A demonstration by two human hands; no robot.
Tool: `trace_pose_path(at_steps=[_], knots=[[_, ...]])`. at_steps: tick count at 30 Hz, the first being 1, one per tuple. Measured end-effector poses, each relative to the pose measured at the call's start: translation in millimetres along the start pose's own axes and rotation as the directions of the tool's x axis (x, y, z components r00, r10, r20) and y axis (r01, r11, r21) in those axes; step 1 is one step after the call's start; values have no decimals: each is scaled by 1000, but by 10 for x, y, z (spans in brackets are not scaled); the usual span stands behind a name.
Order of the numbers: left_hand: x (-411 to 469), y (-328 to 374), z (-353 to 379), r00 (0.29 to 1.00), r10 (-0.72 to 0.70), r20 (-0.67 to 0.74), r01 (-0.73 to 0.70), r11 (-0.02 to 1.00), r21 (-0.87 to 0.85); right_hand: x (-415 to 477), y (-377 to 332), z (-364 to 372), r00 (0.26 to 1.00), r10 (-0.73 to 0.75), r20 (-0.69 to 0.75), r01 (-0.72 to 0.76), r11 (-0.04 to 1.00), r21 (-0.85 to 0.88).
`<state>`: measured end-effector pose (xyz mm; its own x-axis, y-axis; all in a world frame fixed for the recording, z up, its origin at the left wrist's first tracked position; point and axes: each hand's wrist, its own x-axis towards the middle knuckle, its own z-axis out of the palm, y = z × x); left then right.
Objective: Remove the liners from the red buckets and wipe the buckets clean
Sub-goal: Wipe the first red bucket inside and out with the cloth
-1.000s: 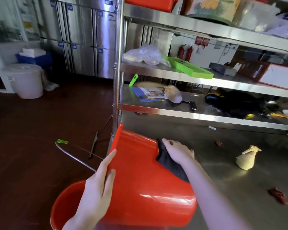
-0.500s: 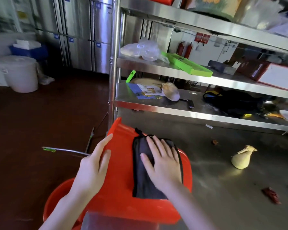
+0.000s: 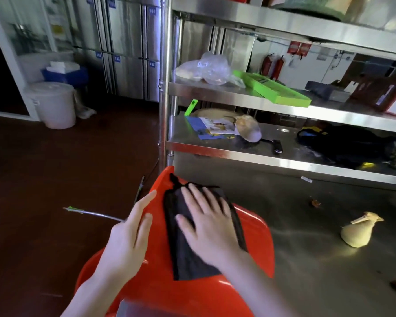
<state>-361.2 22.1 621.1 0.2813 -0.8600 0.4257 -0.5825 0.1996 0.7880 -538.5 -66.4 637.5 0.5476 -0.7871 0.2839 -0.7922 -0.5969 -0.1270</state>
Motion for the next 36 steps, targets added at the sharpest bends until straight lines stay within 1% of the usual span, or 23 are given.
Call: trace_pose_path(at_steps=[1, 3, 5, 6, 7, 8, 10, 11, 12, 13, 16, 18, 19, 21, 23, 26, 27, 29, 32, 33, 34, 36], knots=[[-10, -20, -9, 1000, 4, -5, -4, 1000, 18, 16, -212, 48, 996, -75, -38, 75, 997, 1], [-42, -44, 6, 999, -12, -33, 13, 999, 30, 205, -413, 79, 988, -154, -29, 155, 987, 43], [-76, -42, 59, 997, -5, -72, 7, 1000, 29, 476, -296, 78, 991, -134, 17, 132, 987, 87], [-92, -42, 93, 997, -3, -83, 5, 1000, 31, 610, -155, 79, 995, -84, 60, 77, 991, 111], [-109, -51, 121, 996, -4, -90, 7, 999, 35, 742, 20, 74, 991, -6, 131, -13, 990, 141], [-130, -65, 136, 995, -11, -95, 15, 999, 34, 858, 218, 60, 968, 96, 231, -136, 977, 165], [-192, -90, 128, 995, -35, -88, 37, 999, 11, 953, 618, 5, 856, 285, 432, -383, 910, 158], [-212, -102, 116, 996, -48, -76, 49, 999, 8, 918, 790, -31, 806, 341, 484, -460, 875, 149], [-225, -101, 107, 996, -61, -69, 62, 998, 12, 832, 932, -61, 782, 375, 497, -502, 852, 147], [-230, -96, 102, 996, -66, -67, 68, 998, 20, 708, 1029, -81, 789, 388, 476, -509, 847, 154], [-191, -108, 91, 997, -62, -48, 64, 997, 38, 196, 1067, -111, 884, 351, 309, -411, 898, 158], [-134, -134, 38, 997, -68, -36, 70, 996, 58, -184, 933, -149, 944, 268, 190, -294, 948, 122], [-98, -143, 7, 997, -66, -32, 69, 995, 76, -367, 848, -167, 965, 214, 153, -227, 971, 72], [-21, -143, -34, 997, -75, -7, 76, 993, 94, -696, 694, -168, 989, 104, 106, -100, 994, -41], [66, -116, -53, 995, -86, 44, 82, 993, 88, -954, 578, -139, 997, 20, 73, -12, 994, -104], [165, -61, -105, 985, -88, 150, 85, 996, 27, -1231, 481, -117, 997, -58, 51, 62, 993, -96], [175, -36, -119, 984, -80, 162, 78, 997, 24, -1306, 477, -120, 997, -68, 47, 72, 993, -89], [166, 41, -127, 992, -56, 116, 48, 996, 73, -1428, 501, -133, 997, -75, 3, 75, 993, -94], [178, 204, -150, 997, -23, -75, 31, 993, 115, -1542, 569, -140, 994, -61, -94, 54, 996, -77], [194, 247, -189, 992, -9, -125, 25, 992, 123, -1573, 607, -111, 994, -57, -97, 49, 995, -87], [211, 278, -247, 988, 10, -154, 13, 989, 145, -1600, 635, -80, 997, -42, -71, 34, 994, -108], [234, 292, -393, 981, 71, -179, -30, 974, 224, -1607, 672, -11, 998, 38, 42, -32, 988, -152]])
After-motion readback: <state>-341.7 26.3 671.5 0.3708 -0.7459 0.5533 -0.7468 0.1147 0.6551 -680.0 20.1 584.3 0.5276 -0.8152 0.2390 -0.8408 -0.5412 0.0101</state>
